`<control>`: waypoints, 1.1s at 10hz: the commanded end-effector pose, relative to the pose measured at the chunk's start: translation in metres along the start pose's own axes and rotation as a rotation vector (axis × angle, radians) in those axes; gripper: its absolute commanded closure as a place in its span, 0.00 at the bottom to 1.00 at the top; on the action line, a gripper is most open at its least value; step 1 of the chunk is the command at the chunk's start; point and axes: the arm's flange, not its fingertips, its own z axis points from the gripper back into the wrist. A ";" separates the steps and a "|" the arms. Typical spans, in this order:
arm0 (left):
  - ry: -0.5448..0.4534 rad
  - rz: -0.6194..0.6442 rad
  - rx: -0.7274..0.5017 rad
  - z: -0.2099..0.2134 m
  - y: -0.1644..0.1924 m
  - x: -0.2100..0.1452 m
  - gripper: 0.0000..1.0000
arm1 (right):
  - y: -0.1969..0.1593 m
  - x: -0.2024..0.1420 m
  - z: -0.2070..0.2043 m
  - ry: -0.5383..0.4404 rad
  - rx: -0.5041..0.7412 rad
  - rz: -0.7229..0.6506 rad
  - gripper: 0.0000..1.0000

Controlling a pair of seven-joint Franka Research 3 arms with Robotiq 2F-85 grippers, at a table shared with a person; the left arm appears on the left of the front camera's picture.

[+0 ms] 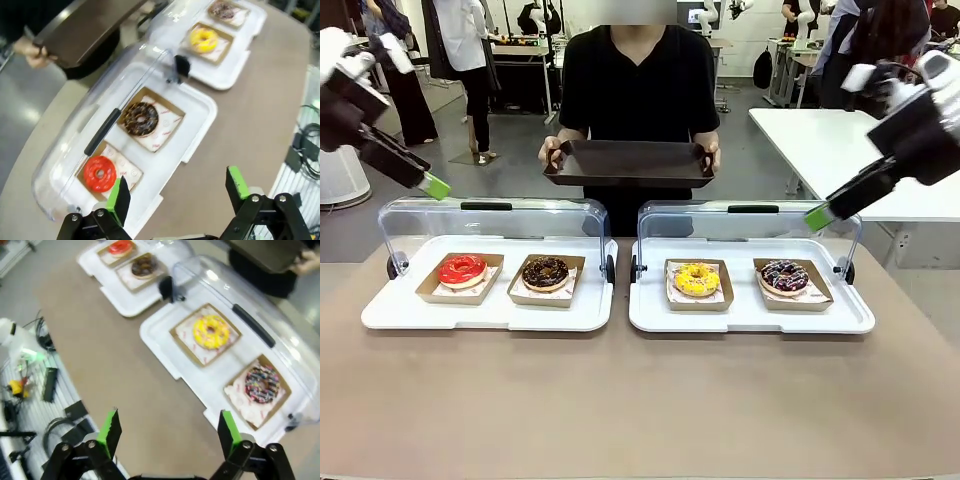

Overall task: Provide the desired donut to the person.
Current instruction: Pick up and lift the Paper togo box containing the Donut pointed at by the person.

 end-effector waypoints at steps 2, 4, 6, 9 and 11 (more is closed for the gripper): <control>-0.043 -0.047 -0.243 0.031 0.034 -0.021 0.00 | -0.053 -0.020 0.023 -0.114 0.304 0.102 0.00; -0.122 -0.026 -0.292 0.060 0.060 -0.051 0.00 | -0.082 -0.047 0.036 -0.202 0.358 0.160 0.00; -0.206 0.003 -0.296 0.076 0.072 -0.080 0.00 | -0.107 -0.076 0.047 -0.295 0.358 0.119 0.00; -0.281 0.032 -0.276 0.078 0.079 -0.123 0.00 | -0.128 -0.121 0.068 -0.393 0.343 0.063 0.00; -0.293 -0.011 -0.244 0.087 0.079 -0.144 0.00 | -0.128 -0.135 0.082 -0.432 0.321 0.064 0.00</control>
